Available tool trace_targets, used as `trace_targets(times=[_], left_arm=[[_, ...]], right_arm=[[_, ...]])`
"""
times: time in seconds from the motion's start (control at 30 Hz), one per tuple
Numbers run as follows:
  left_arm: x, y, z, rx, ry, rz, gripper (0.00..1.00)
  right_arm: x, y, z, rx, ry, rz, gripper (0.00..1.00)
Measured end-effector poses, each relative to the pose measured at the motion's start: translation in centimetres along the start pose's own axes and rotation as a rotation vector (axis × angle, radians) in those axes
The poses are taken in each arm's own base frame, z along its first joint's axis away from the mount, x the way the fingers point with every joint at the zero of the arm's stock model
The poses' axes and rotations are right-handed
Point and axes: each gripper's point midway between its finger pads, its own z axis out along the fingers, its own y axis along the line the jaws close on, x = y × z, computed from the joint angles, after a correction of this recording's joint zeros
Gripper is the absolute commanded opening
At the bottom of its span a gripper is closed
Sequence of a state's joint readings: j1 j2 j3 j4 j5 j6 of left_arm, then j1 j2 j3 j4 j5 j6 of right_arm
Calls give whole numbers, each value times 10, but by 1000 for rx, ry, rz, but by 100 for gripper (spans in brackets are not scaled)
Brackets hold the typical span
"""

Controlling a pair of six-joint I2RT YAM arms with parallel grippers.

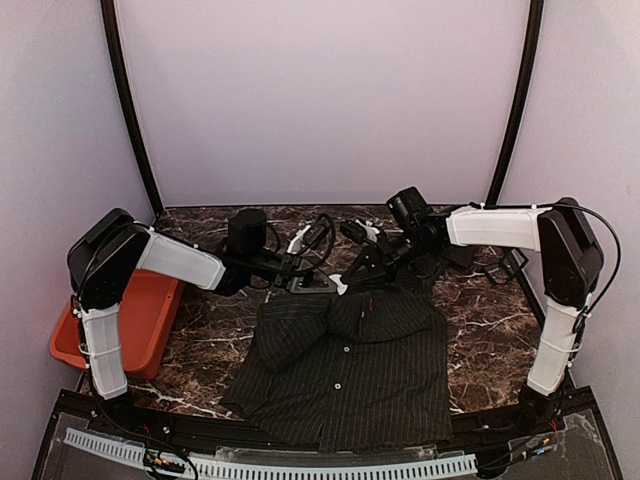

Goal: Pin the brooch onto the clothing
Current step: Pin the brooch to the flattened clothing.

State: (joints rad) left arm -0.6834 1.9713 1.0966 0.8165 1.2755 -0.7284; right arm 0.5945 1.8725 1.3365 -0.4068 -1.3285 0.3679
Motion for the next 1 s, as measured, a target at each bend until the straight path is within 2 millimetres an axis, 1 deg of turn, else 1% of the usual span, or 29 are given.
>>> trace_targets(times=[0.53,0.77,1.0], left_arm=[[3,1,1,20,3,-13,18],[8,6,2,13,16,-32,16],[15,14,2,-14,40,-50,13]], right_arm=[[4,-1,3,7,11,-20,0],[8,-5,5,29,18,-13,0],[10,-12,7,71,20,-10,0]])
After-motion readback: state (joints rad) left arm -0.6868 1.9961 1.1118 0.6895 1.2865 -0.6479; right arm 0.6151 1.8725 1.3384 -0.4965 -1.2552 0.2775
